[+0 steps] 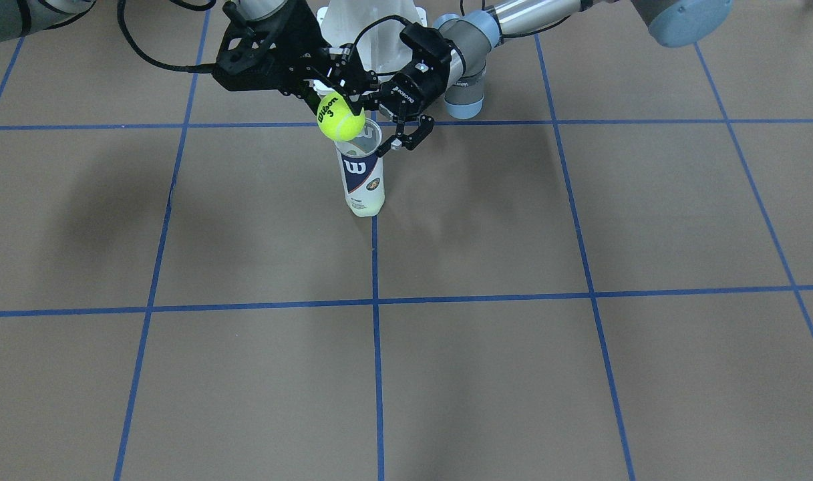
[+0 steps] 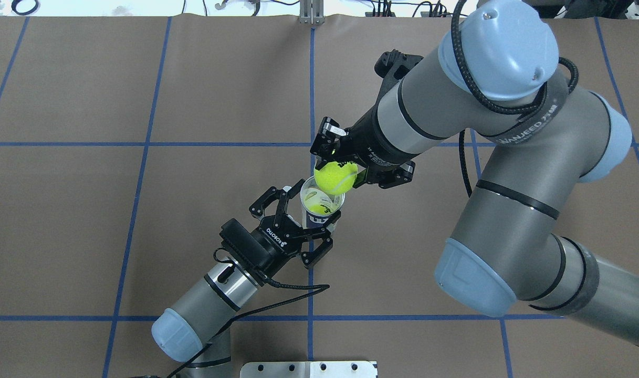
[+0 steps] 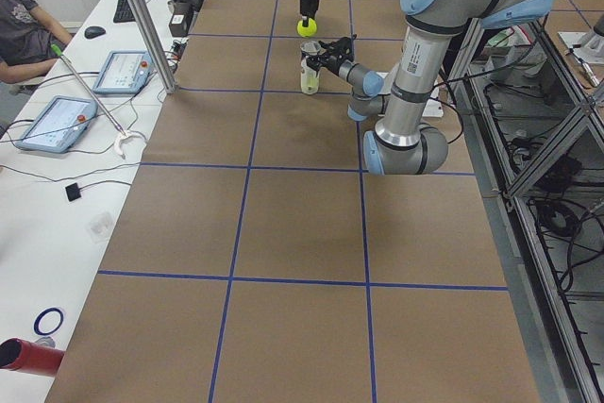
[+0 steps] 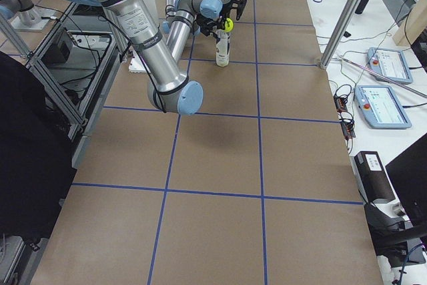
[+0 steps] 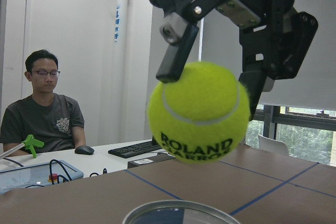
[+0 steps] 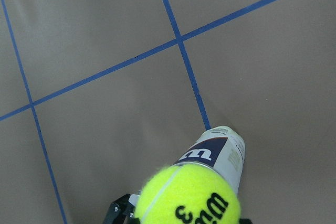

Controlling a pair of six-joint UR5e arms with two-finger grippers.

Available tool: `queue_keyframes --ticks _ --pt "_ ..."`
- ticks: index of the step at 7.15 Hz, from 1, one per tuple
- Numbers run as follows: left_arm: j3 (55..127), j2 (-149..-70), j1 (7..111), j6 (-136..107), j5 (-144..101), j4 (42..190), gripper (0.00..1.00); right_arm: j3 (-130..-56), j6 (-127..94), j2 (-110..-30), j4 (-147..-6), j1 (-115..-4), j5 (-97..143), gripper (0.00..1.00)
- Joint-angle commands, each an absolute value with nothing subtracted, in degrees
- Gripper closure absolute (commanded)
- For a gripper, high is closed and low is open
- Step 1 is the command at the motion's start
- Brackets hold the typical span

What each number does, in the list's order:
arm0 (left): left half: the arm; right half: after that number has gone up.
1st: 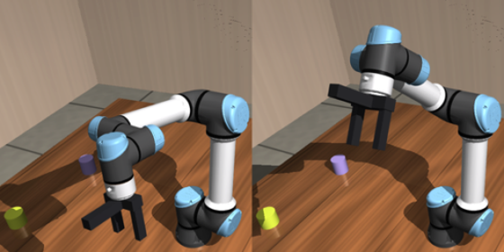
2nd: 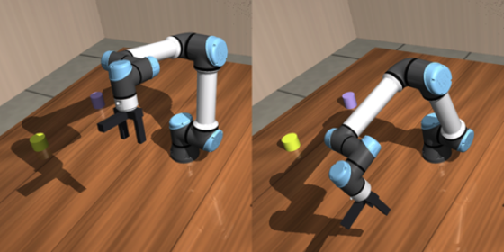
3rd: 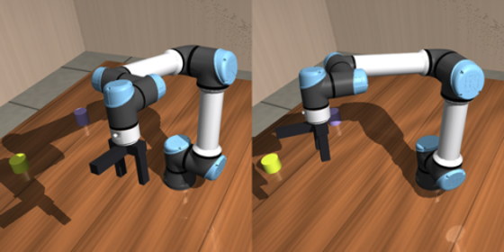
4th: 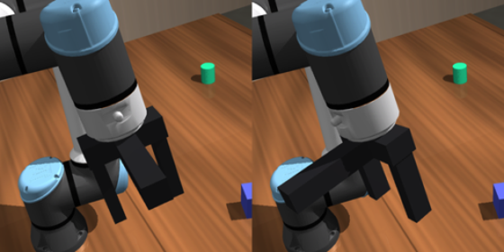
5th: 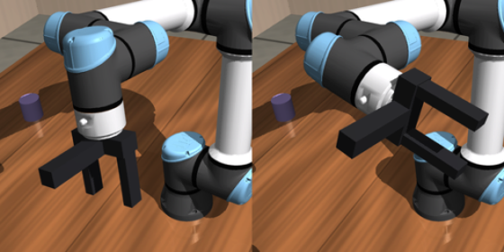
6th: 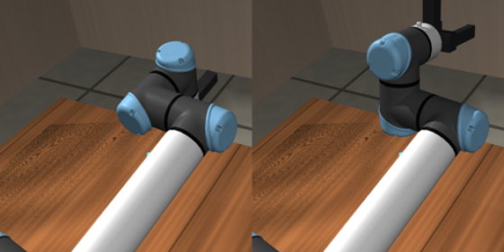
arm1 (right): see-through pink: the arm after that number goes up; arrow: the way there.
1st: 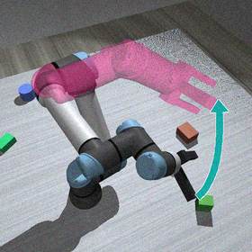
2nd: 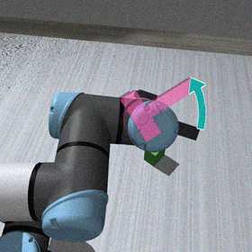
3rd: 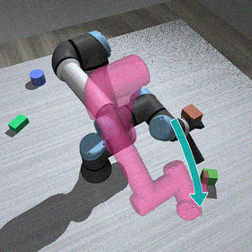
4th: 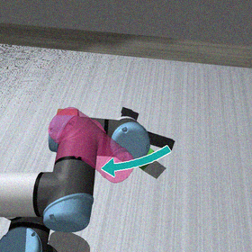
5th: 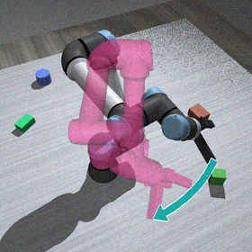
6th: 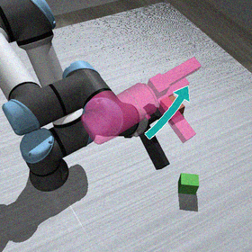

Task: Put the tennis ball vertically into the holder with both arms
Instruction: 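Carry the second ball with the right gripper over the can, then push the second ball down into the can with the right gripper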

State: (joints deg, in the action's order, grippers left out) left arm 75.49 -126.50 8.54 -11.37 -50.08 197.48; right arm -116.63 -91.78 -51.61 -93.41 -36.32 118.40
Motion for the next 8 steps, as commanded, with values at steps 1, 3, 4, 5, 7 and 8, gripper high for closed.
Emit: queue_keyframes --ticks 1,3,4,5,7,8 --pt "75.41 -126.47 8.87 -11.34 -50.01 197.49 0.13 -116.02 -91.76 -51.42 -93.34 -35.86 118.21 1.0" --pt "75.41 -126.21 9.14 -11.25 -50.01 197.4 0.16 -114.97 -91.67 -50.89 -93.25 -35.51 118.13 1.0" --pt "75.41 -126.12 9.14 -11.25 -50.01 197.4 0.16 -114.44 -91.58 -50.71 -93.25 -35.25 118.12 1.0" --pt "75.41 -126.12 9.14 -11.34 -50.01 197.4 0.16 -114.0 -91.58 -50.19 -93.25 -35.07 117.78 1.0" --pt "75.41 -126.04 9.05 -11.34 -50.01 197.4 0.16 -113.56 -91.58 -49.75 -93.25 -34.54 117.42 1.0" --pt "75.5 -126.04 9.05 -11.34 -49.92 197.4 0.16 -112.6 -91.58 -48.88 -93.25 -34.28 116.99 1.0"
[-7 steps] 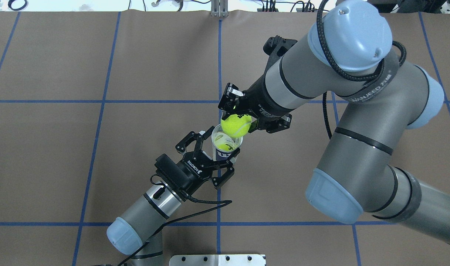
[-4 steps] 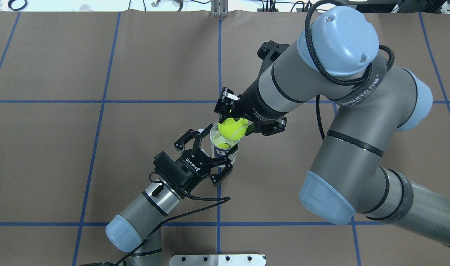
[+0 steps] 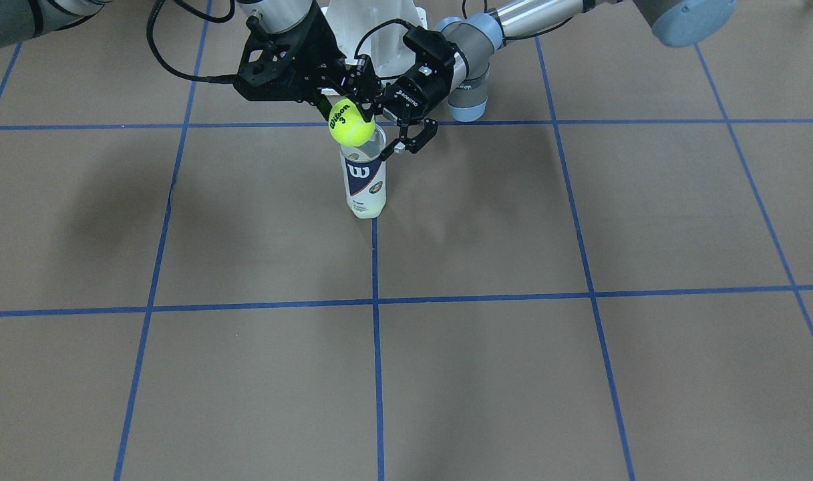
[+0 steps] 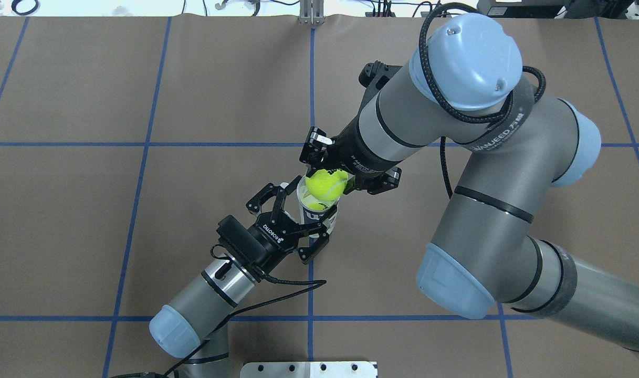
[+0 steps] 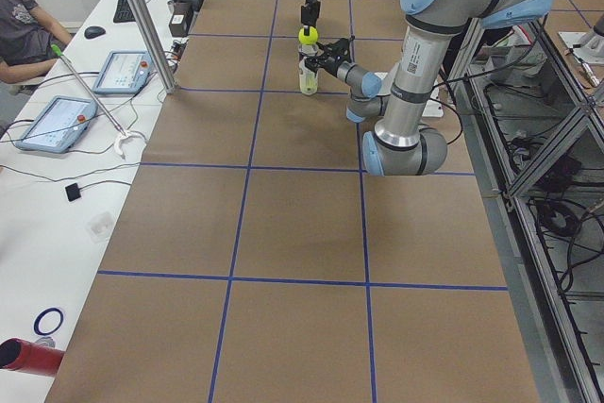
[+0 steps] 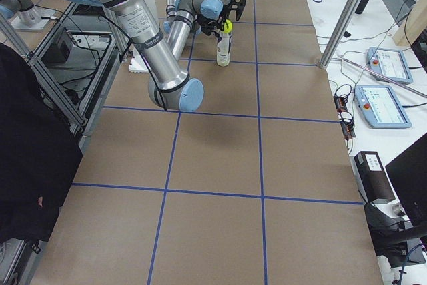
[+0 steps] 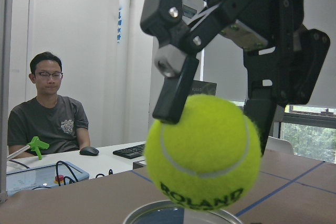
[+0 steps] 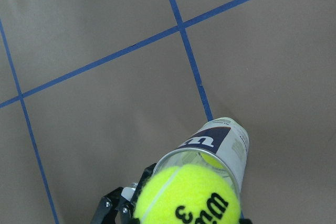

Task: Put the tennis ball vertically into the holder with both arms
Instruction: 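Push the second ball down into the can with the right gripper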

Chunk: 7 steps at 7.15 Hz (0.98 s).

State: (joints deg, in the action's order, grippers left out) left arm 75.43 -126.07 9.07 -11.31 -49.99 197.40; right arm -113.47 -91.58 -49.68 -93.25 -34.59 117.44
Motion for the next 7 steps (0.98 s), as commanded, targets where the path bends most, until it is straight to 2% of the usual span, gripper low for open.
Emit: queue_keyframes --ticks 1,2,3,7 --pt "75.5 -126.04 8.97 -11.34 -49.92 197.49 0.16 -112.33 -91.41 -48.78 -93.25 -34.28 116.98 1.0" --pt "75.41 -125.95 9.05 -11.34 -49.92 197.49 0.16 -112.24 -91.49 -48.78 -93.25 -34.19 116.98 0.62" --pt "75.41 -126.03 8.97 -11.34 -49.92 197.49 0.16 -112.24 -91.67 -48.87 -93.25 -34.19 116.72 0.01" --pt "75.41 -125.95 8.96 -11.34 -49.92 197.49 0.15 -112.76 -91.06 -49.22 -93.25 -34.28 116.89 0.0"
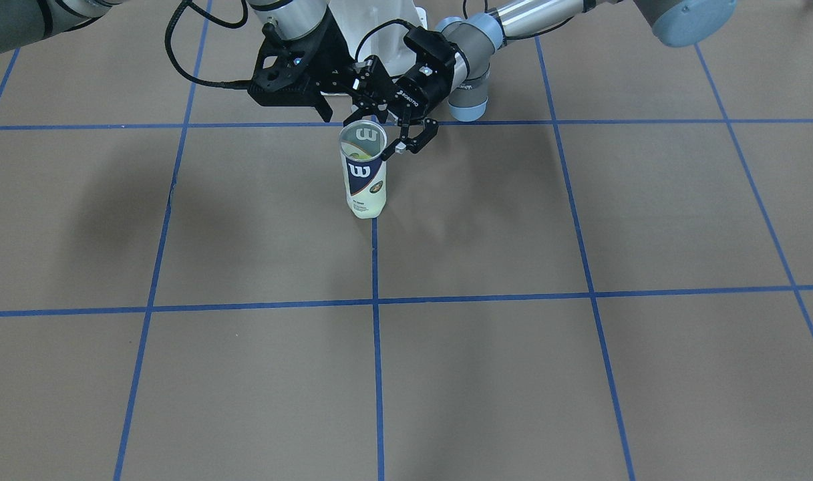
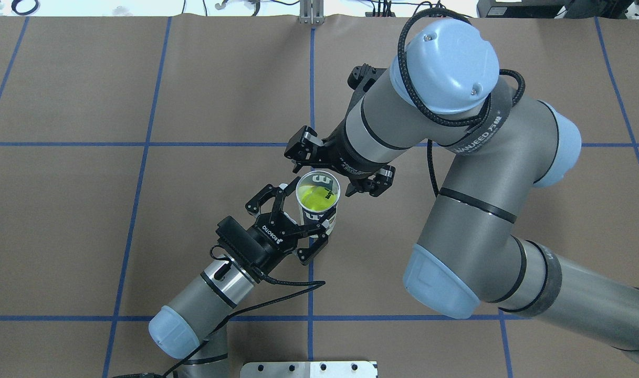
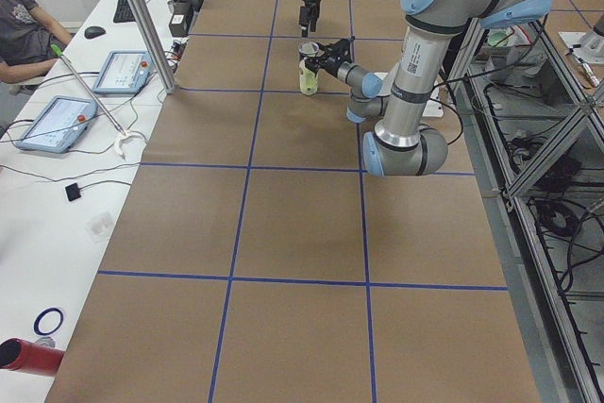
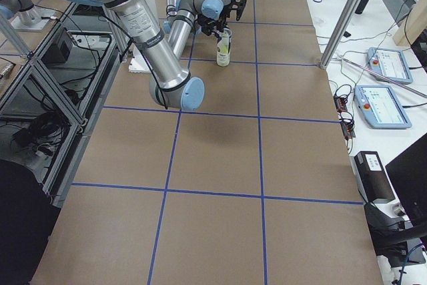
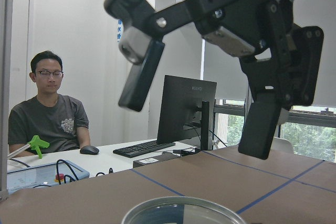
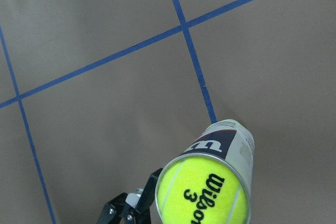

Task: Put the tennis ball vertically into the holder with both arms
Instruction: 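Push the second ball down into the can with the right gripper, then open the right gripper and lift it away from the can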

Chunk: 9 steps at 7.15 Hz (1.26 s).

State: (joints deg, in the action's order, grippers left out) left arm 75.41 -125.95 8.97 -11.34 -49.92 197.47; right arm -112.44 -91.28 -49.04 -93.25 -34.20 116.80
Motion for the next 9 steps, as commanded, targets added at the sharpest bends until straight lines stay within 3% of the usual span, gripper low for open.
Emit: queue_keyframes --ticks 1,4,6,9 --pt "75.41 -125.95 8.96 -11.34 -49.92 197.49 0.13 -113.11 -91.05 -49.31 -93.25 -34.8 117.16 0.0" --pt "76.72 -125.77 9.05 -11.34 -49.31 197.58 0.02 -114.08 -90.7 -52.02 -93.25 -38.05 119.27 0.0" --pt "80.31 -122.81 9.14 -11.34 -49.04 197.49 0.01 -114.0 -89.3 -53.08 -93.25 -39.19 119.27 0.0" --pt "96.98 -109.02 9.14 -11.42 -43.97 197.05 0.01 -113.73 -88.42 -54.67 -93.25 -43.4 119.36 0.0"
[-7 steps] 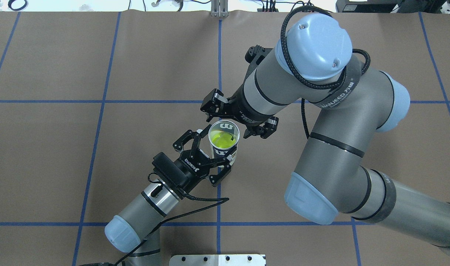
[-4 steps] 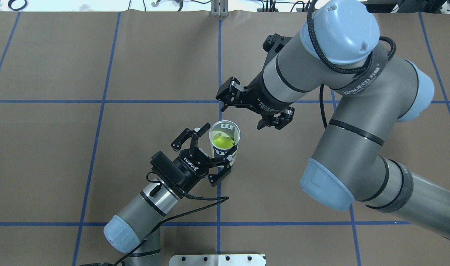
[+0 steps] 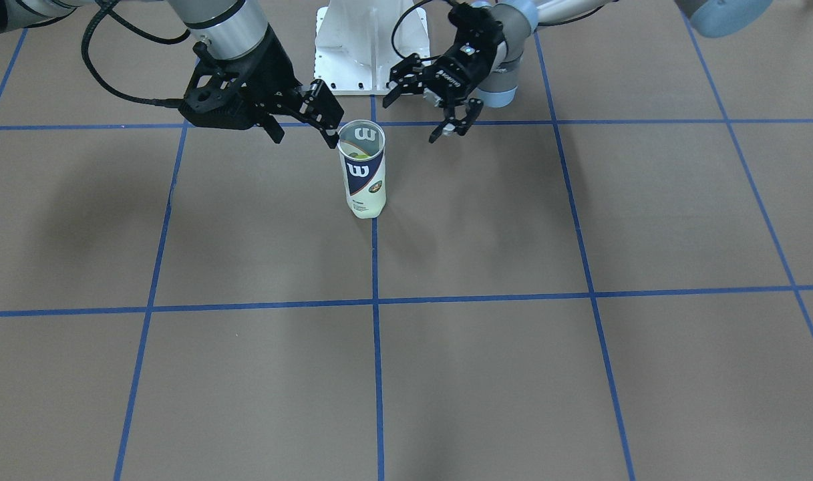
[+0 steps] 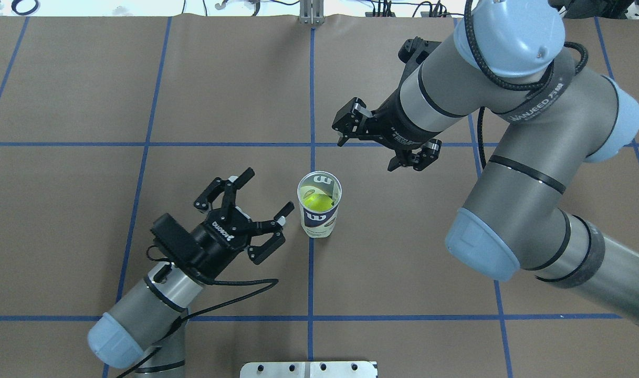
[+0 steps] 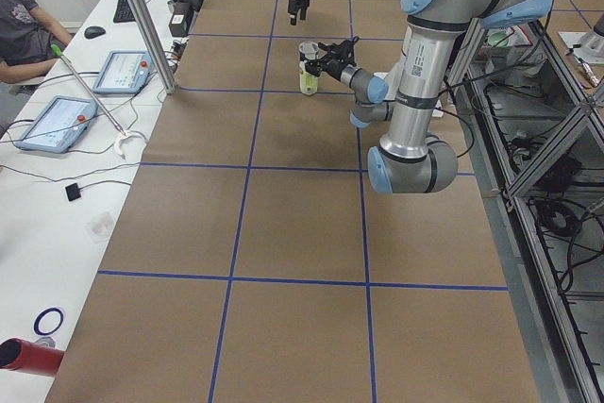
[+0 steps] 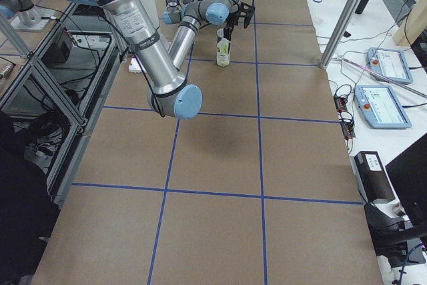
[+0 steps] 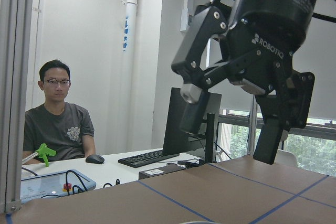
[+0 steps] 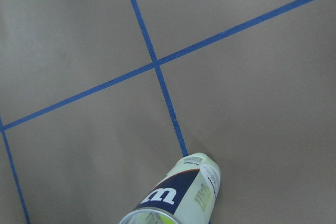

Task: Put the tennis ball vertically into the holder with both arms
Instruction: 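Open the left gripper to release the upright can while the right gripper withdraws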

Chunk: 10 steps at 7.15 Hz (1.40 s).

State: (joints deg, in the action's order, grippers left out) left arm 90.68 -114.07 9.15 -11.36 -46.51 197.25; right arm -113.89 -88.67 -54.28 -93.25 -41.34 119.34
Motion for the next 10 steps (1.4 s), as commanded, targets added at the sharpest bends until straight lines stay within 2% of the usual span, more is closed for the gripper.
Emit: queue_keyframes --ticks 1,3,4,8,10 --pt "99.12 -108.29 10.88 -11.77 -42.29 196.96 0.02 -113.64 -84.85 -56.58 -93.16 -46.12 120.23 0.0" --pt "97.48 -105.93 16.58 -14.04 -38.85 191.99 0.02 -112.42 -71.61 -61.58 -92.99 -52.18 121.81 0.0" --pt "97.38 -105.47 18.53 -14.58 -38.85 184.64 0.02 -110.76 -65.71 -63.35 -92.9 -54.64 121.56 0.0" --pt "97.3 -105.56 25.99 -15.03 -39.55 158.98 0.02 -105.22 -52.23 -65.74 -92.9 -60.28 121.2 0.0" --pt "96.95 -105.03 28.47 -15.12 -43.91 150.78 0.02 -102.93 -46.95 -66.18 -92.9 -62.83 121.2 0.0"
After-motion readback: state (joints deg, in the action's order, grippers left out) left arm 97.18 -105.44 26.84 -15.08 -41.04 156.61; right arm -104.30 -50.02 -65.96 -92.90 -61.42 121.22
